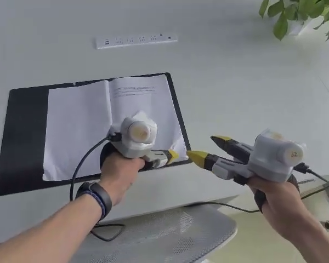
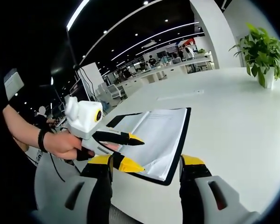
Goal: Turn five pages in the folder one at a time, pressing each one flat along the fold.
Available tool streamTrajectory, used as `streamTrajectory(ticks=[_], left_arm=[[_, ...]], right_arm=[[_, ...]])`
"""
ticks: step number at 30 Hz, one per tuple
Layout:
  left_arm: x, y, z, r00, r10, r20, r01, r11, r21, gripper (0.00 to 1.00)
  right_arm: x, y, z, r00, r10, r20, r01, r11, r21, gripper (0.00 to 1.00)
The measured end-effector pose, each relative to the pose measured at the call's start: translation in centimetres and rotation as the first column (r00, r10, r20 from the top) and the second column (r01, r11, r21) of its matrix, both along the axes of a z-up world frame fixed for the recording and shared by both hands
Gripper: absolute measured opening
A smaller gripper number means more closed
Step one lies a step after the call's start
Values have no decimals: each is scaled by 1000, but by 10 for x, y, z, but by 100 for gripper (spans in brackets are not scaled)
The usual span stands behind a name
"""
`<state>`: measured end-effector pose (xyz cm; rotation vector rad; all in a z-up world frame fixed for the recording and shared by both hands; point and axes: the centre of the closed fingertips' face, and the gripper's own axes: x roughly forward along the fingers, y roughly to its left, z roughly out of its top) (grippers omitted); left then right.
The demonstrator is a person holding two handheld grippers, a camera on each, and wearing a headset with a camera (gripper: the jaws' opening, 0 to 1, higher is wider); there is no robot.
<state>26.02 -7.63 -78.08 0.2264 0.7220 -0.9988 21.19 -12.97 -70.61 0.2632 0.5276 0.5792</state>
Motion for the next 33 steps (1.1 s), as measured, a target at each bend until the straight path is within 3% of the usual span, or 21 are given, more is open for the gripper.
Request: streamTrajectory(ticks=[15, 18, 25, 33], left_arm=[[0, -11, -19, 1000, 19, -14, -18, 1000, 24, 54], [0, -12, -22, 1000, 10, 4, -10, 999, 45, 52], [-1, -10, -27, 996, -18, 88, 10, 995, 97, 49], [1, -9, -27, 994, -8, 106, 0, 997, 80, 49]], right_arm=[[3, 0, -3, 999, 29, -13, -29, 1000, -2, 57], [3, 1, -5, 999, 45, -16, -45, 999, -18, 58], [0, -1, -5, 998, 60, -17, -61, 997, -44, 59], [3, -8, -11, 999, 34, -29, -34, 999, -17, 58]])
